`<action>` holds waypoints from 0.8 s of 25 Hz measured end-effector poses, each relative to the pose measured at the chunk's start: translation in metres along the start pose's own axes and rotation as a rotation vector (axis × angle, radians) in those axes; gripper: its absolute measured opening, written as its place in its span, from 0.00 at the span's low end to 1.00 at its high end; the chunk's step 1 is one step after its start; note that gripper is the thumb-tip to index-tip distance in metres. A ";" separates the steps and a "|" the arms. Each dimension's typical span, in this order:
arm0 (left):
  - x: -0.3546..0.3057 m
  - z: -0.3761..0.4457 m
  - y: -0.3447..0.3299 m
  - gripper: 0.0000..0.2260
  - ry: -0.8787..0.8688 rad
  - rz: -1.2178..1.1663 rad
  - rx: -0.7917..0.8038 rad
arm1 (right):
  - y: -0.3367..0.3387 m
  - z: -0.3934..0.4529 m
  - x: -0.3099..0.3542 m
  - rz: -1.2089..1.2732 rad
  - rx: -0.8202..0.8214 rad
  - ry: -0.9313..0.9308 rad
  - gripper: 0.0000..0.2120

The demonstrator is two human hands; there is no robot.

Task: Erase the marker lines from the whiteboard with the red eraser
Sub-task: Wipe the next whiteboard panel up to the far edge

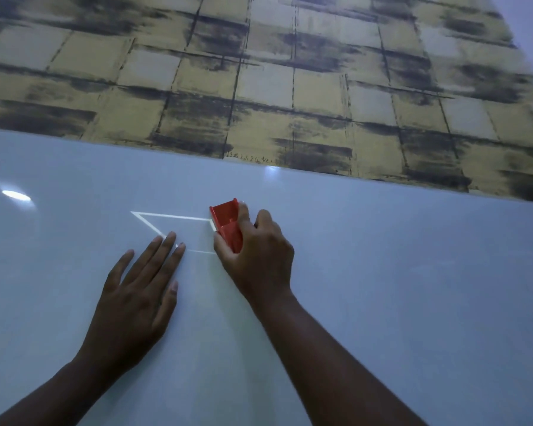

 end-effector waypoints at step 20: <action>0.003 -0.012 0.007 0.27 -0.017 -0.023 -0.012 | 0.060 -0.106 -0.068 -0.159 -0.099 -0.485 0.30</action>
Point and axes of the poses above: each hand's wrist, its own z-axis towards the middle knuckle, its own y-axis out of the back of the hand, x = y × z, the point moved 3 cm from there along z, towards the middle knuckle, and after that the axes turned 12 degrees about y, right-handed, at the moved point
